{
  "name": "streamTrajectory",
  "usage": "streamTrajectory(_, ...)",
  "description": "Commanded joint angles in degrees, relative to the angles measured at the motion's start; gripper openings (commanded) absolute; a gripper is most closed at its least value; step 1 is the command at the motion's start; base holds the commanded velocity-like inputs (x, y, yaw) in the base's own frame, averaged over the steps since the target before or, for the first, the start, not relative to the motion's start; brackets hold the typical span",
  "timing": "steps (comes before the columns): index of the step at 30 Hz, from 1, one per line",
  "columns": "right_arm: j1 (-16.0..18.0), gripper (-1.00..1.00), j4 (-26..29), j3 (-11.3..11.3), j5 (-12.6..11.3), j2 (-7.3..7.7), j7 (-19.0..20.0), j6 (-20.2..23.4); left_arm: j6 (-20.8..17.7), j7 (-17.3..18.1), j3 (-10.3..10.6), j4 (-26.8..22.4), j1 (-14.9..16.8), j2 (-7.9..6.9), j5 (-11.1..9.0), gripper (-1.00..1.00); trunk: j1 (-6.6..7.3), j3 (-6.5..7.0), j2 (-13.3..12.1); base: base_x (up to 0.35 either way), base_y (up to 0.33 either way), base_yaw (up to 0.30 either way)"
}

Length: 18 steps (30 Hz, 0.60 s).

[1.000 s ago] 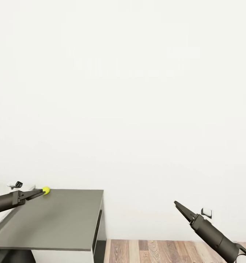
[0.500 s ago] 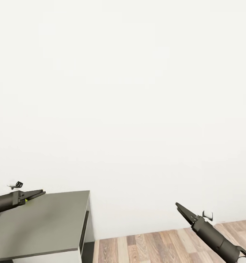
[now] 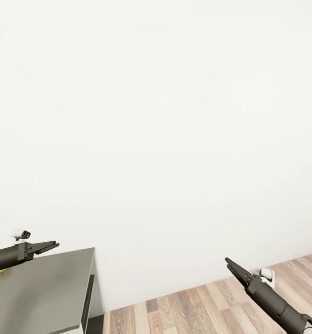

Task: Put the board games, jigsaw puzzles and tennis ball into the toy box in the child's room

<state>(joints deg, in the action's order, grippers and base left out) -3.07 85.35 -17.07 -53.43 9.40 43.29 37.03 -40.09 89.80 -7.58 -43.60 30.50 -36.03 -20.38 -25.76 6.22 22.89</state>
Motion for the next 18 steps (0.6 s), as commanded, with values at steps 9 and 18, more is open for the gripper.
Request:
streamTrajectory(9, -0.01, 1.0, -0.01, -0.07, -0.36, 0.0, -0.05, 0.41, -0.6, 0.2, 0.05, 0.0, 0.0, 0.0, -0.01, 1.0, -0.02, 0.37, 0.03, 0.0, 0.0, -0.278)
streamTrajectory(18, -0.01, 1.0, 0.04, -0.74, -0.32, -0.21, -0.17, 0.34, -0.6, 0.2, 0.1, 0.0, 0.0, 0.0, -0.01, 1.0, -0.02, 0.74, 0.03, 0.0, 0.0, -0.265)
